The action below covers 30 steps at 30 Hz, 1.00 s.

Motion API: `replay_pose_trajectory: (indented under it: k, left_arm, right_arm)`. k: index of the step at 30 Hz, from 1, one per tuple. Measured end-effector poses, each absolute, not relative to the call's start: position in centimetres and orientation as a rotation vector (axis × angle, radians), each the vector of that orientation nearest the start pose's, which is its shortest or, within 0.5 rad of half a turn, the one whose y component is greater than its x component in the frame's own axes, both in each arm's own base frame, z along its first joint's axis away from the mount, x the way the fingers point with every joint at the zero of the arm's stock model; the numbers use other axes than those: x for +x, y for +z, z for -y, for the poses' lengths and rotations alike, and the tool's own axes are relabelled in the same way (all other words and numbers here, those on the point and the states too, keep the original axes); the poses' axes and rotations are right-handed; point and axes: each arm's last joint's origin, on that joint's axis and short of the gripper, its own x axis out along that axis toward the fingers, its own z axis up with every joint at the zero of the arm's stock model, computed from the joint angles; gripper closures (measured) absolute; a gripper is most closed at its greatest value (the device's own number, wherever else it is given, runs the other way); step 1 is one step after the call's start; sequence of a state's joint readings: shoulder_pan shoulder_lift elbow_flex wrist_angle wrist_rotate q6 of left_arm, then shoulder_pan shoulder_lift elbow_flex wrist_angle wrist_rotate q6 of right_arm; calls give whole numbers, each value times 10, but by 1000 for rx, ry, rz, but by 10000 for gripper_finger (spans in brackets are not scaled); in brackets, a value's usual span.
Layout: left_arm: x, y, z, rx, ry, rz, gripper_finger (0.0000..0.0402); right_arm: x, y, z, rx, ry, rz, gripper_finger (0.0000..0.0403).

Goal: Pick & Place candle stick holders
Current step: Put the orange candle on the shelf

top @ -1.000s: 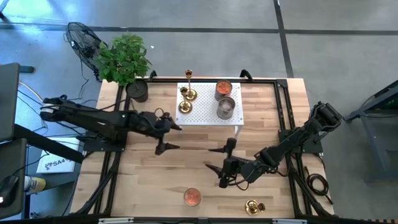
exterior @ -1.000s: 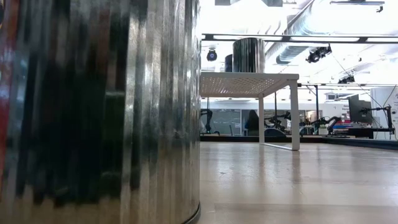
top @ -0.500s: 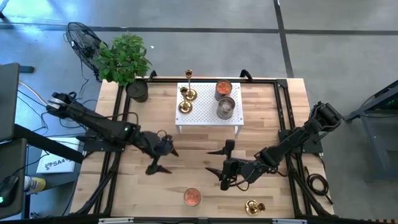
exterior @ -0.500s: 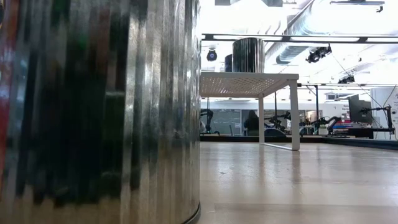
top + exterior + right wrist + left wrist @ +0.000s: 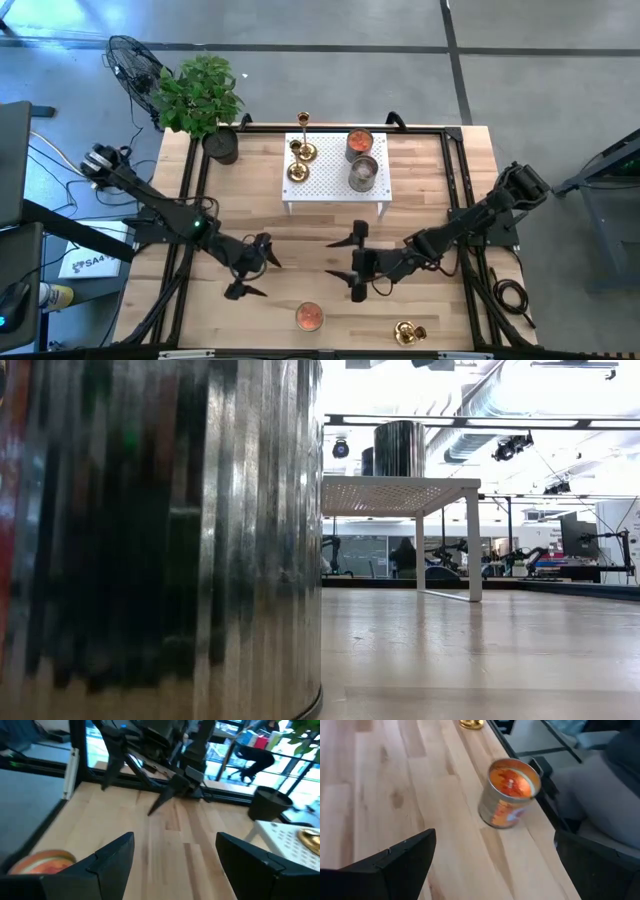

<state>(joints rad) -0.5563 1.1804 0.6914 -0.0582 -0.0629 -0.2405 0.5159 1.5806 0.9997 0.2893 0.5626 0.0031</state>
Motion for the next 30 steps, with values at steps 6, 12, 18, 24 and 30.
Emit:
replay_pose_trajectory:
  k: [6,12,18,24,30]
  left_arm:
    - [222,223,142,-77,-387,-561,2]
    - [234,208,151,-147,-445,-586,2]
    - [245,196,160,-162,-475,-546,2]
    - [253,181,165,-137,-477,-555,2]
    - [257,169,168,-128,-483,-579,2]
  right_arm:
    - [311,259,-161,-124,4,-225,128]
    - [311,260,-162,-48,46,-226,128]
    - [311,260,-164,-7,105,-231,128]
    - [311,262,-166,5,110,-207,128]
    - [307,264,-174,-6,127,-188,128]
